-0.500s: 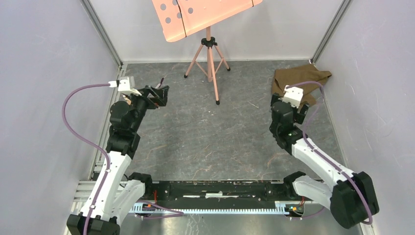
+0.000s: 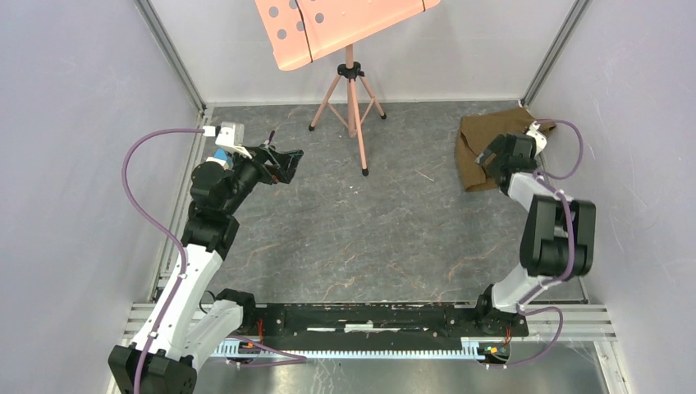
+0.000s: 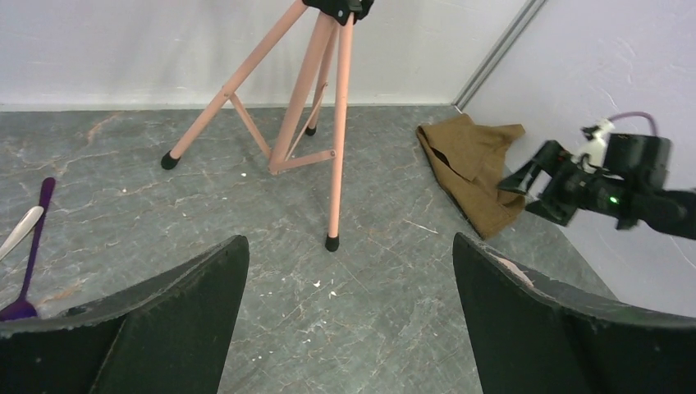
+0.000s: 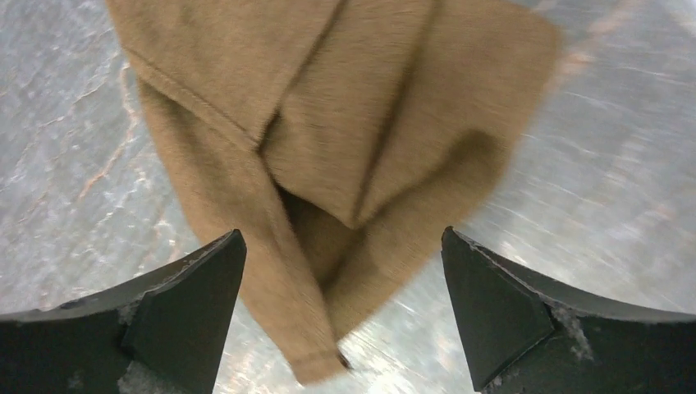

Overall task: Fold the napkin into a case and place the utensils inside
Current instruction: Move the crumpled napkin to the corner of the board.

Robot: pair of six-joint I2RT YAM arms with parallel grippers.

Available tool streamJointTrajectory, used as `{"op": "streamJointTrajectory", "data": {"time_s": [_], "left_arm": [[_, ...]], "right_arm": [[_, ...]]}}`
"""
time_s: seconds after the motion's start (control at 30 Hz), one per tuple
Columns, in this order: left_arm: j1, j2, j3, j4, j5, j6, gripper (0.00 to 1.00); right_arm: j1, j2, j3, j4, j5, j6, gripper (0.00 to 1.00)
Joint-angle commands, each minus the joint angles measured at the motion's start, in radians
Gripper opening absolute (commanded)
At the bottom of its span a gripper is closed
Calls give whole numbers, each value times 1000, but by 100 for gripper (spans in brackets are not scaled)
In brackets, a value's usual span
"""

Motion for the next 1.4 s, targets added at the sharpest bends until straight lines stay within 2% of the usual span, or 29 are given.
{"op": "streamJointTrajectory", "data": {"time_s": [0.0, 0.07, 0.17, 0.23, 0.27, 0.33, 0.4, 0.47, 0.57, 0.63, 0.7, 0.73, 0.8, 0.83, 0.87, 0.93, 1.0, 1.03, 1.13, 1.2, 1.27, 1.37], "left_arm": [[1, 4, 35, 47, 61, 2, 100], [6, 6, 35, 53, 74, -7, 100], [16, 8, 25, 77, 92, -27, 100], [21, 15, 23, 85, 101, -37, 100], [23, 21, 24, 87, 107, -41, 100], [28, 32, 27, 87, 121, -52, 100], [31, 42, 28, 94, 133, -61, 100], [34, 52, 26, 99, 139, -68, 100], [34, 60, 25, 99, 140, -77, 100], [34, 59, 20, 99, 138, -78, 100], [34, 58, 21, 97, 134, -78, 100], [36, 59, 21, 90, 130, -78, 100], [36, 60, 24, 73, 120, -75, 100], [36, 61, 22, 65, 110, -75, 100], [36, 63, 21, 55, 93, -77, 100], [34, 72, 22, 19, 48, -96, 100], [14, 88, 32, -56, -20, -125, 99], [4, 96, 33, -86, -35, -146, 99], [-2, 122, -30, -136, 39, -273, 97], [-25, 144, -94, -135, 95, -362, 96], [-111, 172, -141, -123, 116, -390, 96], [-302, 215, -172, -163, 15, -372, 96]], "right_arm": [[7, 150, 163, -44, -293, -20, 91], [14, 191, 173, -48, -360, -19, 76], [50, 188, 140, -42, -359, -36, 68], [81, 169, 120, -55, -319, -59, 59], [96, 164, 113, -77, -303, -71, 52], [123, 143, 92, -104, -296, -91, 22], [168, 99, 63, -122, -259, -111, 8], [253, 50, 56, -168, -197, -171, 0], [427, -20, 50, -257, -149, -270, 0], [567, -67, 14, -285, -162, -279, 0], [727, -110, -47, -271, -225, -248, 0], [790, -134, -81, -235, -311, -241, 2], [904, -186, -148, -135, -425, -209, 18], [931, -220, -180, -92, -469, -197, 30], [937, -255, -205, -68, -480, -190, 40], [936, -340, -242, -65, -394, -208, 61], [929, -420, -254, -109, -265, -259, 72], [921, -442, -249, -144, -182, -275, 74], [832, -496, -257, -223, -45, -254, 76], [726, -515, -288, -227, -81, -220, 75], [632, -518, -314, -207, -128, -195, 73], [564, -483, -315, -160, -171, -194, 71]]}}
